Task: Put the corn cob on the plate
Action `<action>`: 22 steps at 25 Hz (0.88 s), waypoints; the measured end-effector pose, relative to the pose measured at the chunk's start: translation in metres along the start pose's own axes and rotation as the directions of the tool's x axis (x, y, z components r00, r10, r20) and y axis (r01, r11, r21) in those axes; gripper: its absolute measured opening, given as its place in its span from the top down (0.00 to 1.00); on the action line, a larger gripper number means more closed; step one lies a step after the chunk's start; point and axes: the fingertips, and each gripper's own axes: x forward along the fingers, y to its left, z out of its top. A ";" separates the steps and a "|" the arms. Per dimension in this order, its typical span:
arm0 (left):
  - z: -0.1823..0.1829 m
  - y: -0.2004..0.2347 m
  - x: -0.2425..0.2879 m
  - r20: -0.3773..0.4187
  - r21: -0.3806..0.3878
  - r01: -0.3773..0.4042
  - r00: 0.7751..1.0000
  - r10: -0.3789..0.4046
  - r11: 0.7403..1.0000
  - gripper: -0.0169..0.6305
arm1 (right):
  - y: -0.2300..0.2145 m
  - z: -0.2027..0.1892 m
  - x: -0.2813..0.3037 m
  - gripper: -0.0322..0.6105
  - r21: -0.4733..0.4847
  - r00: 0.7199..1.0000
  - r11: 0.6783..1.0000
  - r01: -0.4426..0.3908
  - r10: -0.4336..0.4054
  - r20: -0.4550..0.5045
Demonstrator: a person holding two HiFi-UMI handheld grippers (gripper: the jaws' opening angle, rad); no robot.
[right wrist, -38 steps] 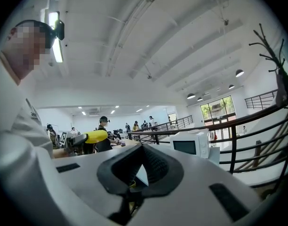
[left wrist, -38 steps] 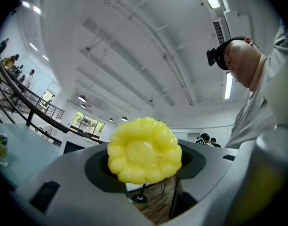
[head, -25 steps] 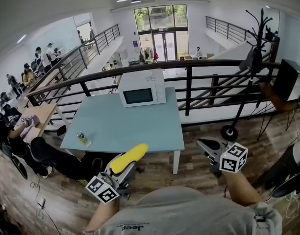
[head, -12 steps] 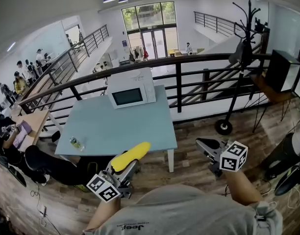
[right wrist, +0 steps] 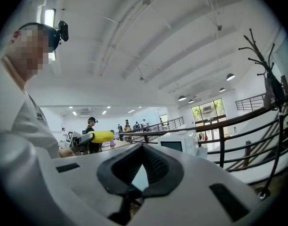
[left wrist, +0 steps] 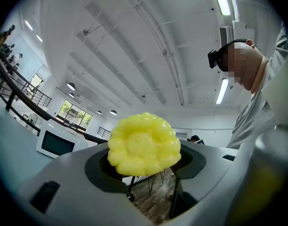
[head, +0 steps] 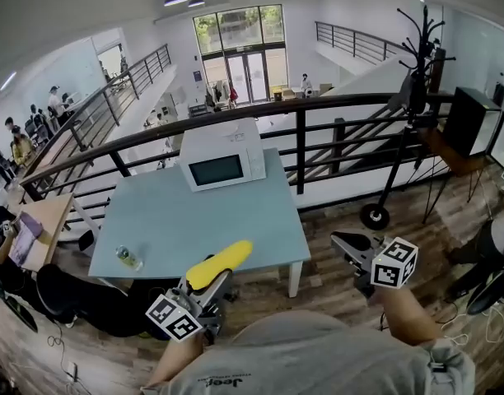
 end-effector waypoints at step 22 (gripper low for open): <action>0.097 0.216 -0.037 0.011 -0.005 0.065 0.998 -0.065 0.998 0.56 | 0.023 0.033 0.220 0.92 -0.028 0.998 0.998 0.061 -0.061 0.003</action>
